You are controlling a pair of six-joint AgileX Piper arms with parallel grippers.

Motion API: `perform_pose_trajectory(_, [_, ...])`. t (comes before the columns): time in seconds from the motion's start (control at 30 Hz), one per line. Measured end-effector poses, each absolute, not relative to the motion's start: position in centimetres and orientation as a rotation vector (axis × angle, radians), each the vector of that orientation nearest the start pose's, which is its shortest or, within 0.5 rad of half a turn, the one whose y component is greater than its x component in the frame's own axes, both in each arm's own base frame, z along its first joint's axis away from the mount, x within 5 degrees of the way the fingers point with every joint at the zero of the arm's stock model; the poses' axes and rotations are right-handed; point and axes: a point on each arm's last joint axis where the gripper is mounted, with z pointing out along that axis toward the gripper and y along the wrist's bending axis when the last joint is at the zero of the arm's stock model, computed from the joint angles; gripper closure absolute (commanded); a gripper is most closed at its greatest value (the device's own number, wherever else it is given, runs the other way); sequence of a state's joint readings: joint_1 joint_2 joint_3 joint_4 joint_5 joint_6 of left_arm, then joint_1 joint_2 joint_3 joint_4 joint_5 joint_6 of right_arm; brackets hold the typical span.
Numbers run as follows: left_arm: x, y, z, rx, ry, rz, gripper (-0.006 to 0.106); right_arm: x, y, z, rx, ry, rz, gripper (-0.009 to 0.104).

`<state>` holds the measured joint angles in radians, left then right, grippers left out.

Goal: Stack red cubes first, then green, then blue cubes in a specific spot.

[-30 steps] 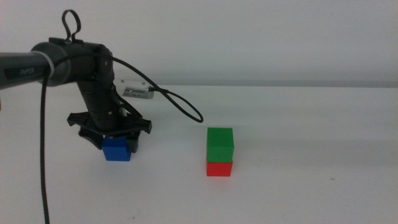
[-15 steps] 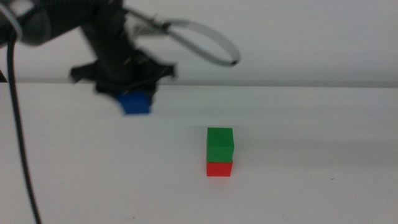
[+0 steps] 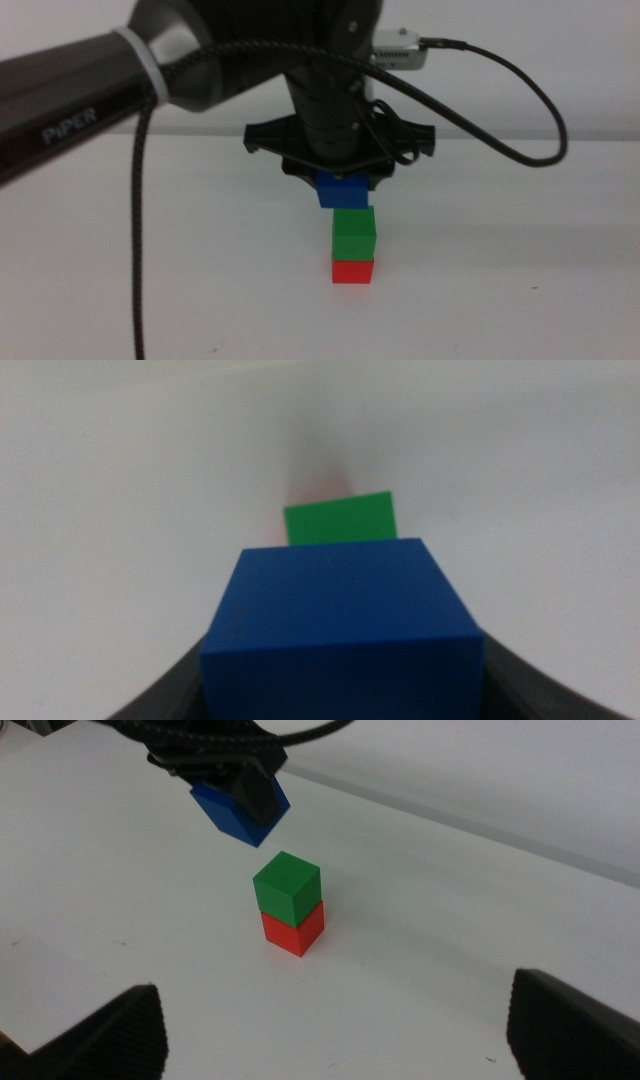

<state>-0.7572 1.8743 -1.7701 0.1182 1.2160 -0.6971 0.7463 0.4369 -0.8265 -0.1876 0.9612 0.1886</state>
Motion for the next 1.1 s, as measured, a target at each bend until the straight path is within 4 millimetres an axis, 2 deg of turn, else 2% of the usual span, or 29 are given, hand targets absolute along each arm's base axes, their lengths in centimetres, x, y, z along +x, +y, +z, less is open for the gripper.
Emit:
perform_pose_trajectory(0.33, [30.5, -28.6, 27.5, 0.094, 2.9, -0.152, 0.102, 4.8, 2.6, 37.1, -0.581, 1.976, 0.359, 0.004])
perform_pose_trajectory(0.7, [32.0, -30.0, 27.3, 0.07, 2.879, -0.191, 0.102, 4.8, 2.6, 37.1, -0.581, 1.976, 0.359, 0.004])
perform_pose_trajectory(1.1, [32.4, -29.9, 26.8, -0.002, 2.874, -0.16, 0.102, 4.8, 2.6, 37.1, -0.581, 1.976, 0.359, 0.004])
